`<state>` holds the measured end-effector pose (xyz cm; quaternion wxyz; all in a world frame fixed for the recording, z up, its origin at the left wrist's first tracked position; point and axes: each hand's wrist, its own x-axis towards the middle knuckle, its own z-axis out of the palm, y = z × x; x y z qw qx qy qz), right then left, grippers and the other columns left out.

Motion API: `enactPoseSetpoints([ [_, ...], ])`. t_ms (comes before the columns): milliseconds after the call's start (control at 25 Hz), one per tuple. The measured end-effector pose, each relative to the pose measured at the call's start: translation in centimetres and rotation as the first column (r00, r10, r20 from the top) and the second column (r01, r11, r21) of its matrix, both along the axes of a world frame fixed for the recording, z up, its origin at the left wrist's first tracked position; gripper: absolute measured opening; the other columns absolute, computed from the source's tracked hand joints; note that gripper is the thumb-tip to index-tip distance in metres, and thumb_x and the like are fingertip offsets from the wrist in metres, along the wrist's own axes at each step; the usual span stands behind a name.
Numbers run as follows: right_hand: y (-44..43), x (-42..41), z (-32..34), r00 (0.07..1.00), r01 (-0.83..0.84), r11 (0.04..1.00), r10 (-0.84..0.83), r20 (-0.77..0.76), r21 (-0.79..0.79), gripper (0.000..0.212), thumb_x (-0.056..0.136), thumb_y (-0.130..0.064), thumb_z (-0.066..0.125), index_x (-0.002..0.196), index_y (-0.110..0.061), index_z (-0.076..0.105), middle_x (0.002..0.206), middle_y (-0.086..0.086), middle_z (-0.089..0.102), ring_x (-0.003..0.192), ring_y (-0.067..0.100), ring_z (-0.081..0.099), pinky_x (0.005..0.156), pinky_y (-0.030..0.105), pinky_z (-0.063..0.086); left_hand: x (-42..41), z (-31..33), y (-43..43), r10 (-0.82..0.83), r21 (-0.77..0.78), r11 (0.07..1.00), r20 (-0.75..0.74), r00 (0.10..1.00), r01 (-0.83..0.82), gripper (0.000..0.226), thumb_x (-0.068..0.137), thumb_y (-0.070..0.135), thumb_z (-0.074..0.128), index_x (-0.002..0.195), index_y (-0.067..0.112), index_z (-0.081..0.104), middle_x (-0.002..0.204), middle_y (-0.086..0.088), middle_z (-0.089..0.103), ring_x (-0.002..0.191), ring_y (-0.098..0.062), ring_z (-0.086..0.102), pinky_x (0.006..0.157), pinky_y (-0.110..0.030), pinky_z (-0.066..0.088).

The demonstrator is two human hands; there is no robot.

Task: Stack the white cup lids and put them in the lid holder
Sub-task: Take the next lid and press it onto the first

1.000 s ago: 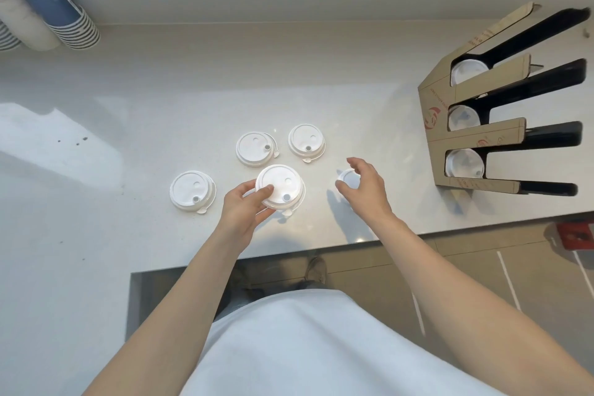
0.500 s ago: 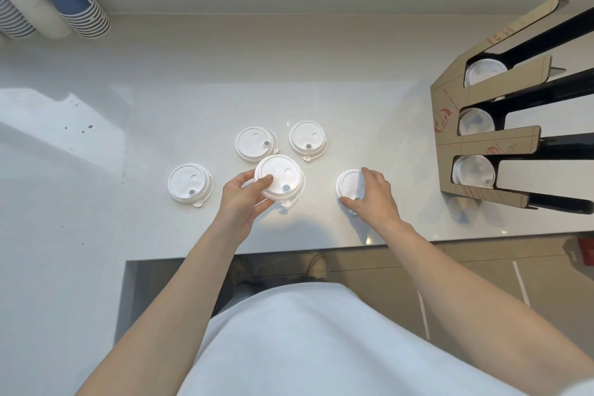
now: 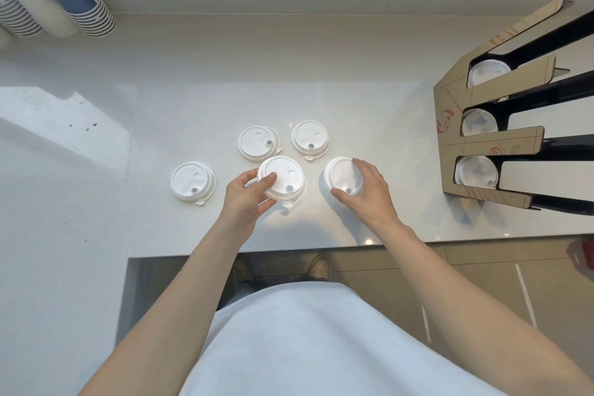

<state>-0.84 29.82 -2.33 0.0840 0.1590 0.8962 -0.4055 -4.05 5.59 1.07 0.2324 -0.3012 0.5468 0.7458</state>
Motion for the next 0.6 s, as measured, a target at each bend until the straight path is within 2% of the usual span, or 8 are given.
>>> enactPoseSetpoints([
  [120,-1.5,-0.5,2.3,0.995,-0.051,0.992,0.041,-0.091,-0.117,0.073,0.08,-0.035,0.08,0.143,-0.021,0.046,0.146,-0.007,0.046,0.133,0.013,0.044,0.112,0.031,0.037,-0.1,0.0,0.1,-0.004,-0.005,1.0,-0.01,1.0,0.004,0.045,0.091,0.01,0.072,0.133,0.006,0.058,0.115,-0.011,0.072,0.104,-0.024,0.07,0.081,-0.029,0.059],
  [240,-4.2,-0.8,4.1,0.983,-0.149,0.969,0.123,-0.136,-0.196,0.061,0.078,-0.034,0.082,0.13,-0.026,0.051,0.143,-0.011,0.048,0.131,0.013,0.047,0.108,0.039,0.045,0.3,0.0,-0.9,-0.012,0.019,1.0,-0.028,1.0,0.013,0.043,0.091,0.012,0.072,0.132,0.007,0.059,0.11,-0.008,0.074,0.102,-0.023,0.071,0.085,-0.031,0.058],
  [360,-5.2,-1.2,5.1,0.97,-0.219,0.946,0.183,-0.162,-0.241,0.048,0.076,-0.03,0.083,0.116,-0.025,0.056,0.148,-0.008,0.046,0.133,0.013,0.046,0.105,0.037,0.048,0.5,0.0,-0.8,-0.035,0.056,0.998,-0.045,0.998,0.037,0.038,0.092,0.015,0.071,0.128,0.009,0.061,0.106,-0.007,0.076,0.1,-0.022,0.073,0.086,-0.031,0.059],
  [600,-6.6,-1.6,5.4,0.959,-0.264,0.921,0.219,-0.182,-0.286,0.044,0.076,-0.029,0.085,0.113,-0.023,0.061,0.144,-0.008,0.05,0.136,0.014,0.045,0.102,0.031,0.048,0.5,0.7,-0.8,-0.056,0.17,0.983,-0.072,0.996,0.068,0.025,0.097,0.016,0.065,0.121,0.011,0.063,0.099,-0.004,0.078,0.09,-0.018,0.076,0.078,-0.027,0.062],
])
